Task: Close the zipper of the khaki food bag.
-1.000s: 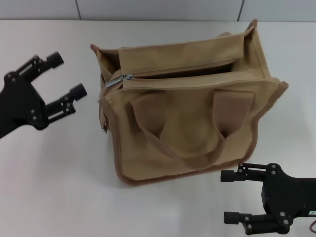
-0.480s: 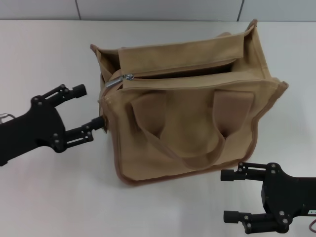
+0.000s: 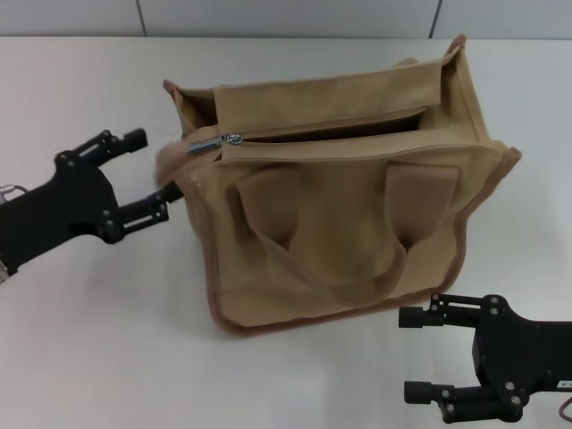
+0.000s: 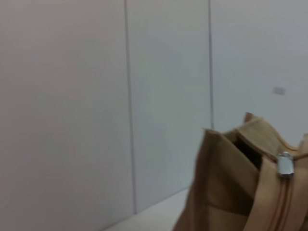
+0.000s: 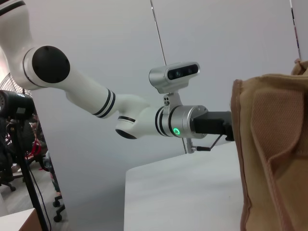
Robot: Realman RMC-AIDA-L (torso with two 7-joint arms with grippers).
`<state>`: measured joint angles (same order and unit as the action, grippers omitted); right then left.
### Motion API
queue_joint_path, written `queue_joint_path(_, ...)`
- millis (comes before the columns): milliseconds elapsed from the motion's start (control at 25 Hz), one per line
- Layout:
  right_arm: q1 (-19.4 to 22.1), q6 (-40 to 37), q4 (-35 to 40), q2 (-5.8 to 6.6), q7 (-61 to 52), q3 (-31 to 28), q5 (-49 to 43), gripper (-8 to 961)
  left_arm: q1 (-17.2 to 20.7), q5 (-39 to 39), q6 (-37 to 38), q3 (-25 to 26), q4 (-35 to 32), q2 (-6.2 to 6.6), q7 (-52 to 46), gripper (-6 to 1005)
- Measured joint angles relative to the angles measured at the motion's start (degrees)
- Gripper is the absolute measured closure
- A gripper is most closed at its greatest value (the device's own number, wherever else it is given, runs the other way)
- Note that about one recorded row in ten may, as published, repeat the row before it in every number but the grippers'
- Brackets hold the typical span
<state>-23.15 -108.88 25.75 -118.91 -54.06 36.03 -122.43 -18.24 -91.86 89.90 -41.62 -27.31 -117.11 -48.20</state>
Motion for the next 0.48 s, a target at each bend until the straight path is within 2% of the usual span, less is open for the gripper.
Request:
queue_joint_path(200, 0.0, 0.0, 0.0, 0.0, 0.0, -0.1, 0.0, 196, 0.6, 0.0, 1.8, 3.7, -0.2, 0.14, 0.1, 238)
queue_joint_path(480, 0.0, 0.0, 0.0, -0.01, -0.2, -0.1, 0.0, 196, 1.2, 0.1, 4.4, 5.5, -0.3, -0.16, 2.9, 244)
